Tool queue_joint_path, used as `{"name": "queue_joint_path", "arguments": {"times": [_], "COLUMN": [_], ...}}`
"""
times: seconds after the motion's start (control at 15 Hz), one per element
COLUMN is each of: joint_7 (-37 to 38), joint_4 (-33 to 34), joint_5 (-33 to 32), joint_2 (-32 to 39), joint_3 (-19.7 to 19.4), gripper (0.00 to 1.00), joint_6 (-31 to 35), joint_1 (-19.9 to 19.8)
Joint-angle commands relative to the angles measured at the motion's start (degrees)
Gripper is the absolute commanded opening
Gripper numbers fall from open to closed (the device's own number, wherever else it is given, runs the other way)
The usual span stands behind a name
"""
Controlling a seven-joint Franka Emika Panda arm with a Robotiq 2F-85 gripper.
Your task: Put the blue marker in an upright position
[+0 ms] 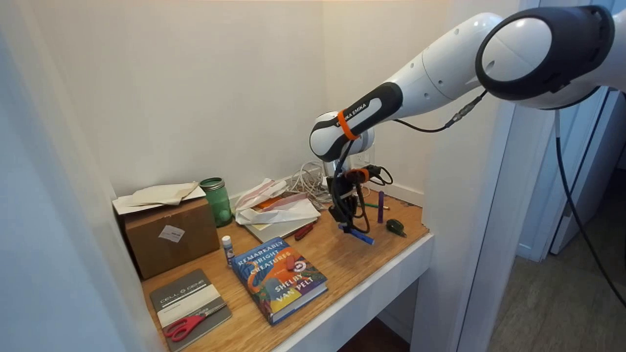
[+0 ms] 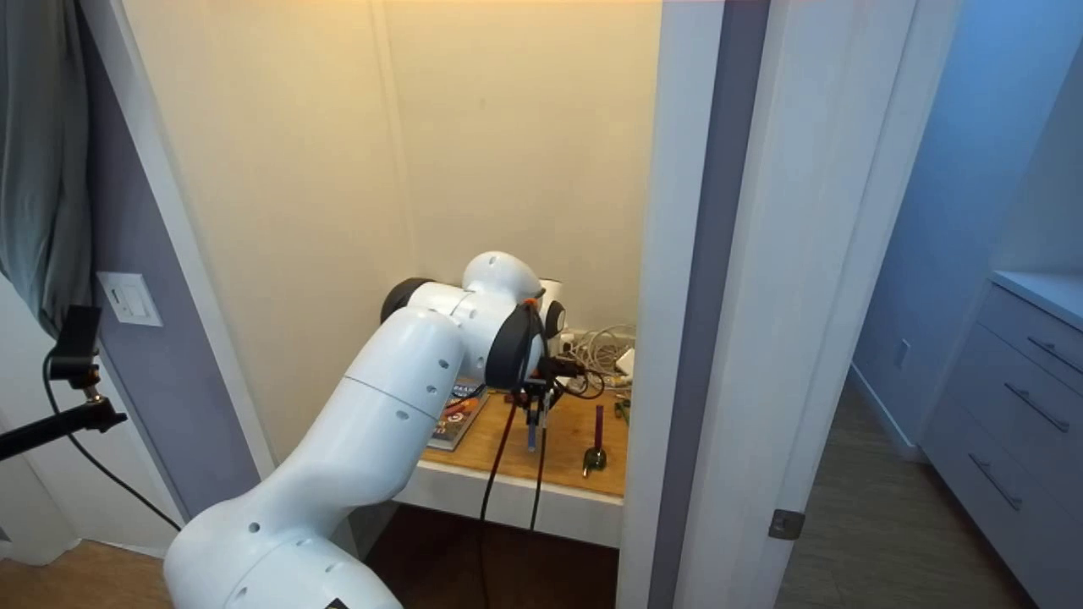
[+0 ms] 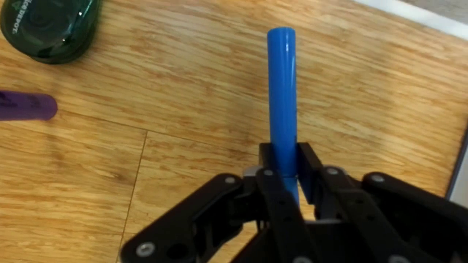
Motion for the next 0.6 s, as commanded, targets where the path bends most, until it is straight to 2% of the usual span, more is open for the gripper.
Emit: {"name": "queue_joint_path", "arguments": {"times": [0.0, 0.2, 0.53], "joint_7": [-5.9, -8.9, -14.4], "joint_4": [-13.6, -20.4, -31.3], "joint_5": [5.3, 8.4, 12.9], "joint_2": [-8.4, -12.2, -17.4], "joint_3": [-0.1, 0.0, 1.2], "gripper": [0.04, 0.04, 0.04], "joint_6": [7.6, 12.2, 27.3], "joint_1": [-2.2, -3.5, -5.9]}}
